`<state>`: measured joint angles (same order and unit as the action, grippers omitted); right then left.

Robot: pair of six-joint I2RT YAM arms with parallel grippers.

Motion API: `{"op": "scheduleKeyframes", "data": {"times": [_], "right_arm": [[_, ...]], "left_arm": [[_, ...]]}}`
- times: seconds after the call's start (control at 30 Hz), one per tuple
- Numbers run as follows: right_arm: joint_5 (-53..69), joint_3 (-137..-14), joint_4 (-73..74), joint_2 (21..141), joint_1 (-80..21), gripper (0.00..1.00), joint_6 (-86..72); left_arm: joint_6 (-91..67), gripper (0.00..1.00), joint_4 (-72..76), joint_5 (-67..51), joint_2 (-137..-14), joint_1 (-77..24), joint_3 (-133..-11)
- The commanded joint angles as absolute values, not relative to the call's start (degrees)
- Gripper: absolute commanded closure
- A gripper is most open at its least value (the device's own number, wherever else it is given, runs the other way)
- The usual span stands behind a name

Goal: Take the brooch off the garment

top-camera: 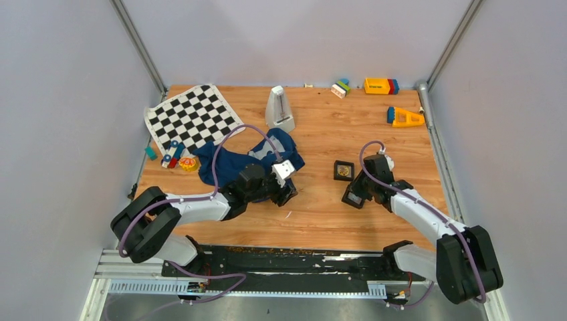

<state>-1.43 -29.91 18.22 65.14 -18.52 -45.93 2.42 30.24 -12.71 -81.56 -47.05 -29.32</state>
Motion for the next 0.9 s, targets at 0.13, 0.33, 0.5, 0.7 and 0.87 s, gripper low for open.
{"op": "scheduleKeyframes", "data": {"times": [0.13,0.33,0.5,0.7,0.87], "right_arm": [[-10.2,-35.0,20.6,70.3,-16.8,0.95,-44.9],[-12.0,-37.9,20.9,72.8,-13.5,0.92,-43.4],[-10.0,-40.9,20.9,74.7,-10.5,0.84,-40.9],[-9.2,-42.3,21.5,70.3,-9.9,0.51,-37.3],[-9.6,-41.5,21.5,62.5,-9.8,0.35,-34.6]], "left_arm": [[0.6,0.31,30.0,-11.2,-78.6,-45.9,-30.5],[-0.4,0.31,29.1,-9.9,-78.4,-44.9,-30.6],[-2.9,0.3,27.5,-8.5,-77.6,-43.2,-30.7],[-3.7,0.23,23.4,-4.0,-73.0,-42.5,-30.9],[-4.0,0.01,19.1,1.8,-65.9,-42.2,-30.1]]}}
